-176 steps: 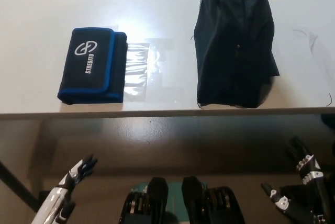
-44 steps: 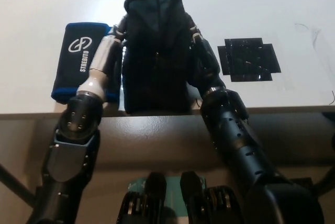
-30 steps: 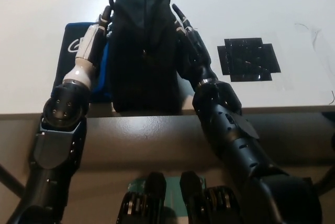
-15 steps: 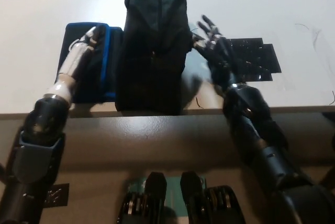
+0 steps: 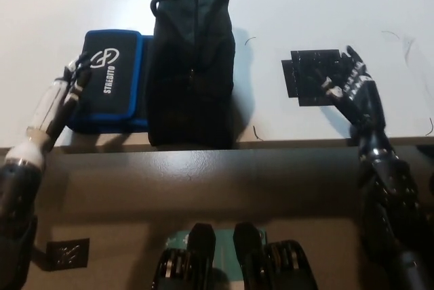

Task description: Use both hands to pick up the lunch bag on the right hand side and smoothly move it near the note book on the left hand side

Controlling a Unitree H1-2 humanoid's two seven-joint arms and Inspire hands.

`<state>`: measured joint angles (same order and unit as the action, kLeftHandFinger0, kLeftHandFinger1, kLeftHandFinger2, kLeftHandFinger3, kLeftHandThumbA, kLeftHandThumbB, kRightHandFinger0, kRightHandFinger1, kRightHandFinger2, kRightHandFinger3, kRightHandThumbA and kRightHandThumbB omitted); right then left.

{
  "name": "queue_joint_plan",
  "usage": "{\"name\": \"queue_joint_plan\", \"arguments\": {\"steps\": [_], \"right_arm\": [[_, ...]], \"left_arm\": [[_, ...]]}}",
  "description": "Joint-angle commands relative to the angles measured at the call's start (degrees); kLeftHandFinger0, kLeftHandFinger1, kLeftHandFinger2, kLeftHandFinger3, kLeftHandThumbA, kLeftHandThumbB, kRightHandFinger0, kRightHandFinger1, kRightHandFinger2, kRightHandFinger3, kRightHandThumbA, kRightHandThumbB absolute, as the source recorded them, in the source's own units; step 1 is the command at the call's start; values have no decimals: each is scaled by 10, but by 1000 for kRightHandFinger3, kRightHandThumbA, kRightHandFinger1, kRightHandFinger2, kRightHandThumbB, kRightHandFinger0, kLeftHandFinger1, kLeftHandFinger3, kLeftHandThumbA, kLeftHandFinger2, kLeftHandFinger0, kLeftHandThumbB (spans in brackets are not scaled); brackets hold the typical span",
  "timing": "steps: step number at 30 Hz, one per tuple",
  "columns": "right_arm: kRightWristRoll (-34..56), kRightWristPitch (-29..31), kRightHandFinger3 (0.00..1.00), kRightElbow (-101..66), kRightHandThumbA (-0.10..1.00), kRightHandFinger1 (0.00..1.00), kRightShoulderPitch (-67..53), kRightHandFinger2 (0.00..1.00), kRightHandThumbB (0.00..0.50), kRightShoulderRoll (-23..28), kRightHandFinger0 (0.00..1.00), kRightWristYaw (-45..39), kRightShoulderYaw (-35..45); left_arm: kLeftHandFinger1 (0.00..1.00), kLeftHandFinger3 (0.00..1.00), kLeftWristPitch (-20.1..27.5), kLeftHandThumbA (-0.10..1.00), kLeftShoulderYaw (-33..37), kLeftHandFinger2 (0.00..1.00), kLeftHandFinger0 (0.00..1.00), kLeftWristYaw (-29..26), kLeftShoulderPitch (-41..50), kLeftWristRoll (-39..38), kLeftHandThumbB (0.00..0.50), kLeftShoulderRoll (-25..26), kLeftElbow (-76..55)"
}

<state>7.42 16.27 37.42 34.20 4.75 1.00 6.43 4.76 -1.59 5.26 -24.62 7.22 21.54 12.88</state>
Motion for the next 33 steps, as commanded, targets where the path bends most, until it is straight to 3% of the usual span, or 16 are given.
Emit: {"name": "queue_joint_plan", "arguments": {"steps": [1,3,7,9,11,14,17,19,21,22,26,29,33], "right_arm": [[-74,37,1000,-259,1000,1000,-61,1000,389,25,1000,32,11],[-60,42,1000,-288,1000,1000,-90,1000,397,23,1000,25,15],[-38,51,1000,-323,1000,1000,-138,1000,361,16,1000,12,18],[-31,65,1000,-336,1000,1000,-166,1000,355,14,1000,4,15],[-23,72,1000,-350,1000,1000,-194,1000,368,9,1000,-1,13],[-32,88,1000,-361,1000,1000,-234,1000,400,2,1000,-1,8],[-23,107,1000,-352,1000,1000,-271,1000,327,-6,1000,-8,6],[-11,107,1000,-343,1000,1000,-284,1000,259,-9,1000,-18,5],[0,107,1000,-333,1000,1000,-295,1000,220,-14,1000,-27,8],[7,107,1000,-325,1000,1000,-301,1000,213,-15,1000,-33,9],[-5,107,1000,-296,1000,1000,-314,1000,188,-18,1000,-36,12],[-27,107,1000,-266,1000,1000,-309,1000,155,-18,1000,-24,12],[-25,107,1000,-220,1000,1000,-299,1000,163,-15,1000,-23,19]], "left_arm": [[1000,1000,46,1000,-47,1000,1000,4,91,-16,434,46,-205],[1000,1000,66,1000,-52,1000,1000,0,132,-30,409,35,-228],[1000,1000,93,1000,-61,1000,1000,-10,189,-42,363,20,-256],[1000,1000,116,1000,-66,1000,1000,-16,220,-47,306,10,-260],[1000,1000,131,1000,-74,1000,1000,-26,247,-50,297,-4,-262],[1000,1000,168,1000,-82,1000,1000,-36,275,-62,219,-23,-252],[1000,1000,191,1000,-89,1000,1000,-39,302,-65,146,-36,-238],[897,1000,208,1000,-95,915,924,-40,310,-64,92,-41,-218],[804,1000,221,1000,-97,820,898,-42,313,-56,77,-39,-196],[783,991,219,1000,-97,785,854,-38,318,-60,98,-39,-184],[781,884,221,1000,-100,768,808,-35,319,-62,108,-40,-130],[764,873,222,1000,-103,763,784,-38,308,-60,99,-43,-87],[787,896,222,979,-104,792,775,-34,290,-65,81,-44,-26]]}}
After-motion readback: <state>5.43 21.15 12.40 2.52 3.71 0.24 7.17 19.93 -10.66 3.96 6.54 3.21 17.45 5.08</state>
